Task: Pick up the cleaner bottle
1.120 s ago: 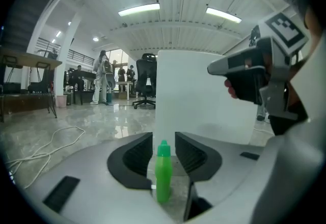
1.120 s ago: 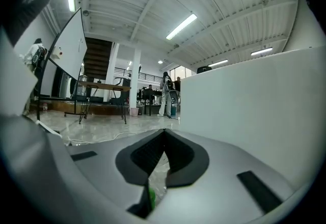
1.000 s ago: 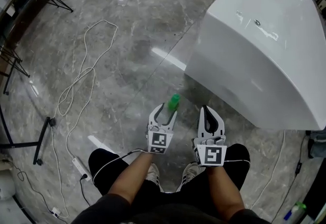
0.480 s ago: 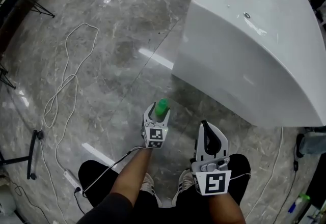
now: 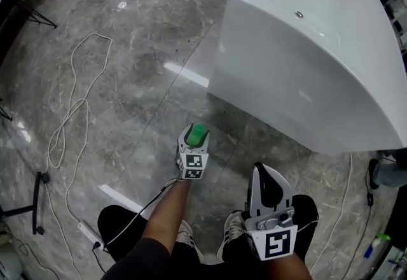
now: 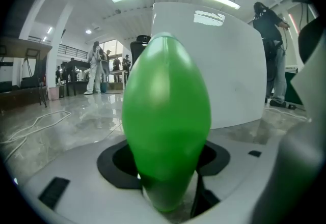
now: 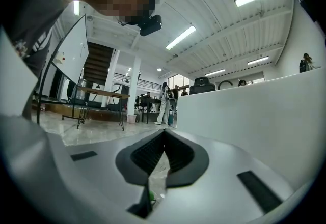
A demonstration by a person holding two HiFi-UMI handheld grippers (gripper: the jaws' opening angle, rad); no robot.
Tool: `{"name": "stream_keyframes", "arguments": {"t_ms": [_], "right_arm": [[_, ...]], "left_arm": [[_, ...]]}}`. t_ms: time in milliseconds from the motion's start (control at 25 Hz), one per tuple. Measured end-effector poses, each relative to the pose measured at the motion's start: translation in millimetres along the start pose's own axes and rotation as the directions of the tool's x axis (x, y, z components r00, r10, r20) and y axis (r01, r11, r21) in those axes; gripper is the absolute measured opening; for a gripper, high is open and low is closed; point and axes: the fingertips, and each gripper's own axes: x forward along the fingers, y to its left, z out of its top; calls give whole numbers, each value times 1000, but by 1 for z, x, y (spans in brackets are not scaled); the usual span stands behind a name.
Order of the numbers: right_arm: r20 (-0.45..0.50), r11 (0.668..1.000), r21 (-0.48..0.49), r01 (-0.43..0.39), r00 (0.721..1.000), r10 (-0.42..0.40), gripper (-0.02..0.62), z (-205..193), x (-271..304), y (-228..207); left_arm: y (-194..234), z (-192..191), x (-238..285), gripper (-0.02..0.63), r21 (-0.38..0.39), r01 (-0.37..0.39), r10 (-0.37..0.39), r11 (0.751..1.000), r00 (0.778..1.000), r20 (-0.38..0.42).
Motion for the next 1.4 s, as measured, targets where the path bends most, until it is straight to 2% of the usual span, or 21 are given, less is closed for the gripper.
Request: {"name": "stream_keyframes", "arguments": {"t_ms": [240,600,680,800,920,1040,1120,1200,1320,1400], "right_arm": [[-8,1000,-18,-20,1000,19,17,-6,0,7],[6,1000,-20,-7,1000,7,17,-1,-5,0],[24,1000,-9,-22,999,22,17,2,-4,2],[18,1000,-16,-10,1000,11,17,3,2,-1],[9,998,-41,38,999,-37,17,12,9,-16],[41,991,-73,110,993,-108,17,41,9,-39],[25,985,-91,143,990,-141,17,62,6,-54],[-11,981,-107,162,986,-164,17,91,3,-70],[-30,972,-137,190,980,-196,17,154,-10,-98],[-93,964,-158,213,969,-229,17,195,-21,-113]], "left_arm": [[1,0,3,194,4,-15,15,1000,1000,18],[4,4,3,179,-17,7,-7,1000,1000,-5],[4,15,0,179,-12,8,-8,1000,1000,12],[6,51,-9,179,-36,4,-2,999,998,67],[16,85,-27,179,-73,-16,23,997,995,99],[23,130,-47,179,-59,-22,28,998,993,115],[23,168,-64,178,-44,-21,26,999,992,120],[22,214,-82,178,-36,-29,33,999,992,119],[18,295,-120,178,-34,-33,37,999,991,128],[11,354,-150,178,-36,-27,32,999,989,142]]}}
